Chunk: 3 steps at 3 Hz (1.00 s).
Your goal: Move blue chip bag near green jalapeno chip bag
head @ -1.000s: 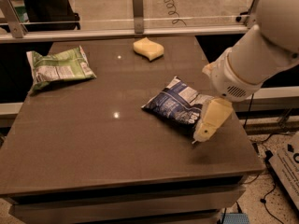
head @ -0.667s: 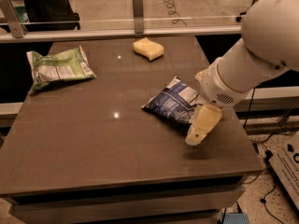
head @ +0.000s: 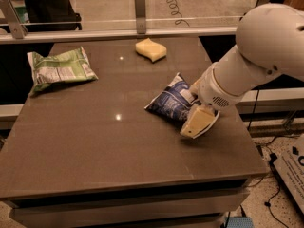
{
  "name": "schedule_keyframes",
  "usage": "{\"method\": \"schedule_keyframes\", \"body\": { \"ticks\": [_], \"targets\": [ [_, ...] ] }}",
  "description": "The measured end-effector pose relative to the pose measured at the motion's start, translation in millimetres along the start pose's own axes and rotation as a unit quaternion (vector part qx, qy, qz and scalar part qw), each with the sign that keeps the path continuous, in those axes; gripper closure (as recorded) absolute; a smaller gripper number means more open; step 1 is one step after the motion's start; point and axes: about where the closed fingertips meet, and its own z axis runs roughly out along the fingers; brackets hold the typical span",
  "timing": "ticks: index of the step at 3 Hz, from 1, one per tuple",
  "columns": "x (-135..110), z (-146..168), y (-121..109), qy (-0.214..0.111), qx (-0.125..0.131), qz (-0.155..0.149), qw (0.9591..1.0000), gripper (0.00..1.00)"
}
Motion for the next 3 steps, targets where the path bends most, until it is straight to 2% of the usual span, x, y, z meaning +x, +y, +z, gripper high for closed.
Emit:
{"method": "schedule_keyframes", "body": {
  "ticks": [1, 2, 3],
  "targets": [
    [-7, 0, -8, -0.007, 0.002, 0.0, 1.0, 0.62],
    [-32, -6, -23, -0.023, 0.01, -0.017, 0.9996, 0.85],
    [-80, -17, -46, -0.056, 0.02, -0.043, 0.9973, 1.0]
  ]
}}
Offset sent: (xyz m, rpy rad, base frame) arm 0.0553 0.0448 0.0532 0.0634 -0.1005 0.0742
